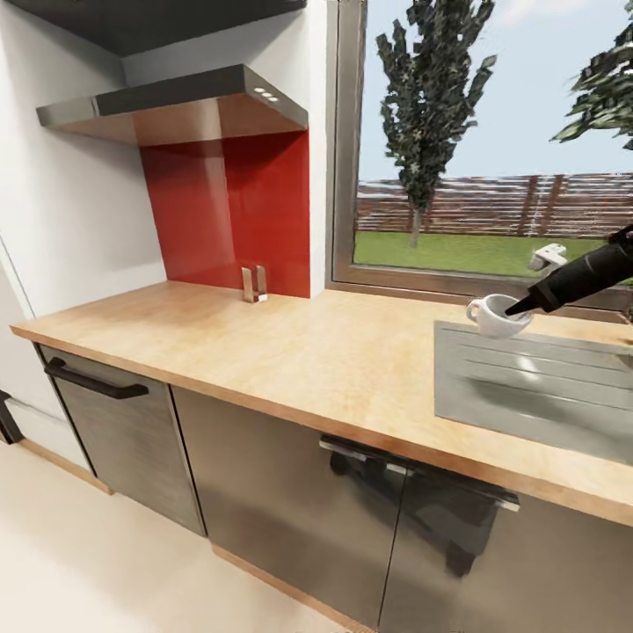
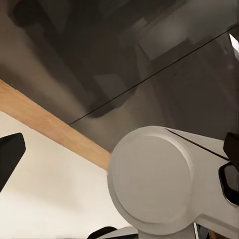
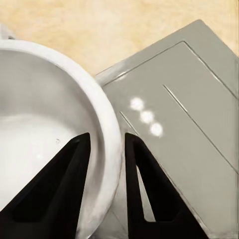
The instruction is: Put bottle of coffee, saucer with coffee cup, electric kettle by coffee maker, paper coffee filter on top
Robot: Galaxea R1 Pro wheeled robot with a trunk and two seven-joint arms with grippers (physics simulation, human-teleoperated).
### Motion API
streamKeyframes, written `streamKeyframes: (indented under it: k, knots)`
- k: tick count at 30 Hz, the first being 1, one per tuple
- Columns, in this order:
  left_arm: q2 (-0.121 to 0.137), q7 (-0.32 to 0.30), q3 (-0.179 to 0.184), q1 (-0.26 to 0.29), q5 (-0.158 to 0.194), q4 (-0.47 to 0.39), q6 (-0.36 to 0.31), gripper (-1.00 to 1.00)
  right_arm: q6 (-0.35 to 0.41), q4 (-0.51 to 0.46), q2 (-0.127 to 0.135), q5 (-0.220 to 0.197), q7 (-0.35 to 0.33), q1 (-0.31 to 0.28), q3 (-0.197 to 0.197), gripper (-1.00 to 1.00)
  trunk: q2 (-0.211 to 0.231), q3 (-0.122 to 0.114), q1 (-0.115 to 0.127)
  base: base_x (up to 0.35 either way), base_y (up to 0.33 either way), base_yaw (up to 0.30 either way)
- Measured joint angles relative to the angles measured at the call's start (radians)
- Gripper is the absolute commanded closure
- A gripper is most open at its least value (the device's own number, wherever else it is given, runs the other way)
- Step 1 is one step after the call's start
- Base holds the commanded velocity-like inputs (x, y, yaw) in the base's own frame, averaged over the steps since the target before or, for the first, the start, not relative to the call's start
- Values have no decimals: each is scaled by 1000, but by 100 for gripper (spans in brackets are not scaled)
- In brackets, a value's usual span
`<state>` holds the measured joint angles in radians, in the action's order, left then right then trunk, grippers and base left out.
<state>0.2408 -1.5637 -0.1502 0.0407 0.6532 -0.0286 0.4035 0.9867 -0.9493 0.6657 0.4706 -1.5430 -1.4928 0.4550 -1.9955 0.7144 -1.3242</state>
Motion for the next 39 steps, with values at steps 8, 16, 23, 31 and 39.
streamKeyframes:
  k: [8, 16, 23, 31, 39]
  knots:
    - [0, 0, 0, 0, 0, 0, 0, -100, 0, -1, 0, 0, 0, 9, 0, 100, 0, -6, 0, -4, 3, -253]
    - [0, 0, 0, 0, 0, 0, 0, -100, 0, -1, 1, 0, 0, 9, 0, 100, 0, -12, 0, 0, 0, -256]
    - [0, 0, 0, 0, 0, 0, 0, -100, 0, -1, 1, 0, 0, 10, 0, 100, 0, -17, 0, 0, 0, -256]
    - [0, 0, 0, 0, 0, 0, 0, -100, 0, -2, 1, 0, 0, 15, 0, 100, 0, -23, 0, 0, 0, -256]
    - [0, 0, 0, 0, 0, 0, 0, -100, 0, -3, 1, -1, 0, 18, 0, 100, 0, -29, 0, 0, 0, -256]
